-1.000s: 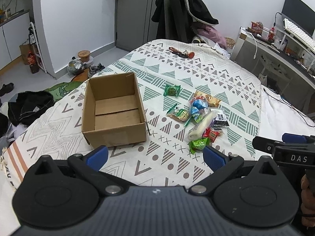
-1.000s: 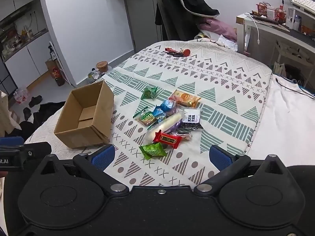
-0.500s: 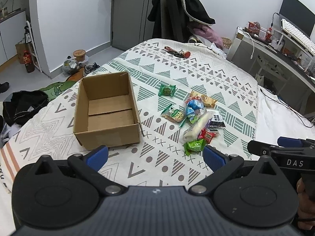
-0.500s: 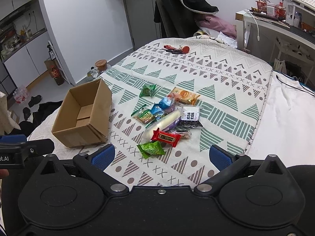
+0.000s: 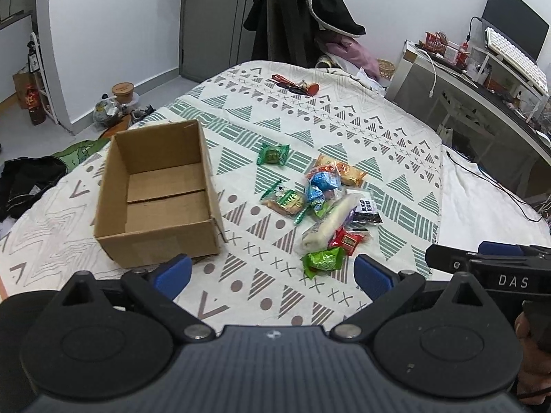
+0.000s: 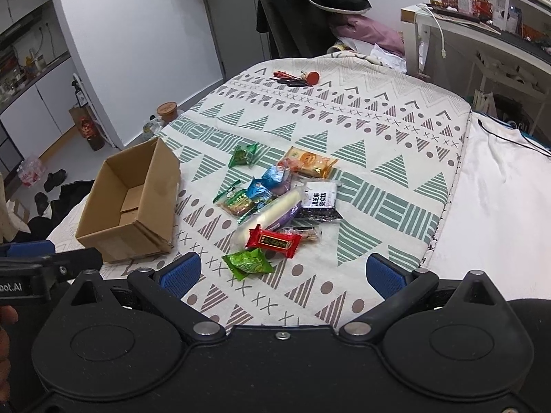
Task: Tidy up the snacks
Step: 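Move both tools toward the pile of wrapped snacks, then grasp the green wrapped candy with the left tool while the right tool grasps the red candy bar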
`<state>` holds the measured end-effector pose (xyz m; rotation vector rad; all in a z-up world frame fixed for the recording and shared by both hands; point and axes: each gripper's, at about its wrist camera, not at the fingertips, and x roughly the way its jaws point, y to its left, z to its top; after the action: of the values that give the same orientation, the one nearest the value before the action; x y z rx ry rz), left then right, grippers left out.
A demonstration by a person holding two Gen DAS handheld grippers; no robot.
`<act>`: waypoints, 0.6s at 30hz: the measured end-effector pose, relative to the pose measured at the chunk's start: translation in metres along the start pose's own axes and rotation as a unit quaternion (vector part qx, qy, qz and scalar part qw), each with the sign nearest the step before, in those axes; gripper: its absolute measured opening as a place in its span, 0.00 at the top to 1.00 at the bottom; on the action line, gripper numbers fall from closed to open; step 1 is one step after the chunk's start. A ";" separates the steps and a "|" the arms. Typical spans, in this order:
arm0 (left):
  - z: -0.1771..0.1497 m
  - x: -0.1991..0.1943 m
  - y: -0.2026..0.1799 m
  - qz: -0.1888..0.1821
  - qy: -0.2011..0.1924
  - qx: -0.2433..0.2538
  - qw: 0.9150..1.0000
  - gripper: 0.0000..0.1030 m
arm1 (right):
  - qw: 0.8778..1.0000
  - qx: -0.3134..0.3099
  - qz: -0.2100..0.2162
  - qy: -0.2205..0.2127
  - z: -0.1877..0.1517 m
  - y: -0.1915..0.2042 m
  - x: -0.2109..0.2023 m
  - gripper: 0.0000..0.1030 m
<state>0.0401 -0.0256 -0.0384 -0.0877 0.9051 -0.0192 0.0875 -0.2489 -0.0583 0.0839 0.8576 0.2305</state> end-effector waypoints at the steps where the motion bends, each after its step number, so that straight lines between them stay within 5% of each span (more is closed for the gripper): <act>1: 0.000 0.004 -0.001 -0.001 0.003 -0.002 1.000 0.03 | 1.000 0.005 0.000 0.001 0.001 -0.002 0.002 0.00; 18: 0.004 0.064 -0.025 -0.008 0.044 -0.014 0.999 0.09 | 0.997 0.066 0.008 0.037 0.015 -0.023 0.046 0.00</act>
<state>0.0835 -0.0540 -0.0845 -0.1210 0.9938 -0.0243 0.1315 -0.2601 -0.0865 0.2061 0.9458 0.1936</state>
